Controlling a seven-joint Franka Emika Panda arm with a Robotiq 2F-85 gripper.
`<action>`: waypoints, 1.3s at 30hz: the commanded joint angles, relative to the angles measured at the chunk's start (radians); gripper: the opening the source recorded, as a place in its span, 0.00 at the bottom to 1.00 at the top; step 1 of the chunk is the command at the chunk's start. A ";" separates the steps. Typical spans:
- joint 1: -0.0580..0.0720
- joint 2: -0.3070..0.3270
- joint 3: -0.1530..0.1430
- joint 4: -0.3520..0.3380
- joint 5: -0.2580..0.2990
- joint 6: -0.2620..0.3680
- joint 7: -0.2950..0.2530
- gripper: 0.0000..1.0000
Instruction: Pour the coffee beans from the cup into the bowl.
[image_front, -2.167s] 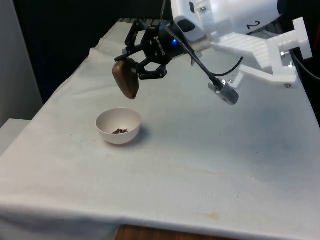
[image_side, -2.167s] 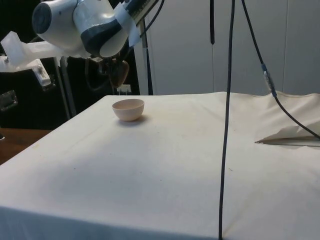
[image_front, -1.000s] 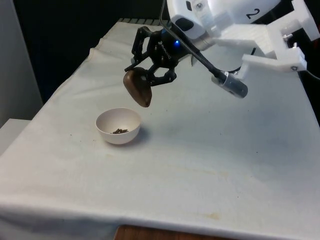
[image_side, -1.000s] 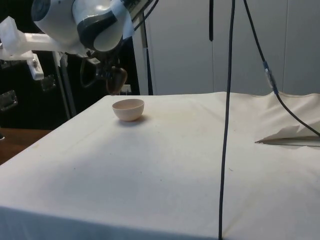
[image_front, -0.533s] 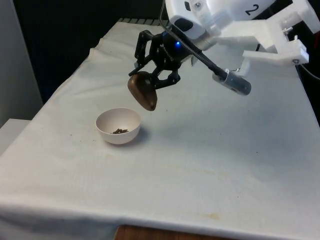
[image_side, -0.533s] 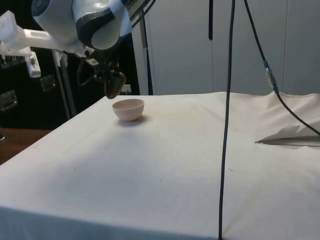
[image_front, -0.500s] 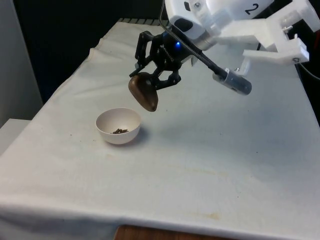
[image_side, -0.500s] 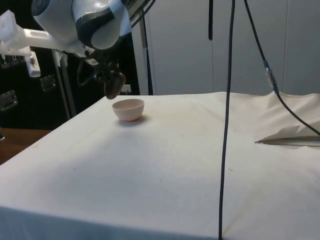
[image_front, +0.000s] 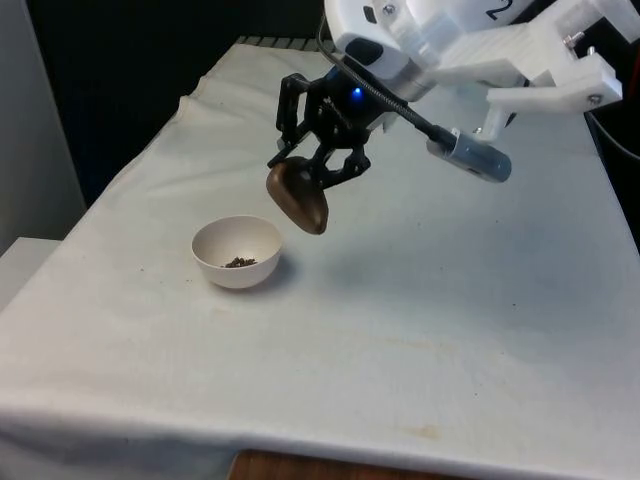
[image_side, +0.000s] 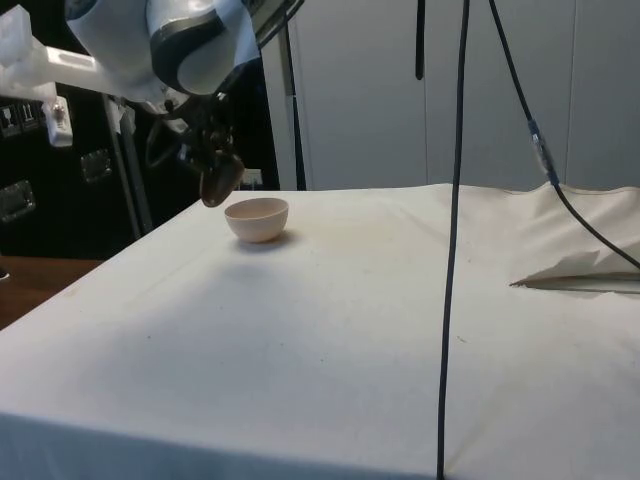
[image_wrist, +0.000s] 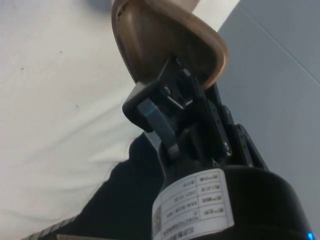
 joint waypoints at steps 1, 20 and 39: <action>-0.009 -0.008 0.007 -0.009 0.014 0.025 -0.001 0.02; -0.020 -0.006 0.005 -0.013 0.103 0.103 0.000 0.02; -0.043 -0.006 -0.002 -0.054 0.204 0.203 -0.006 0.02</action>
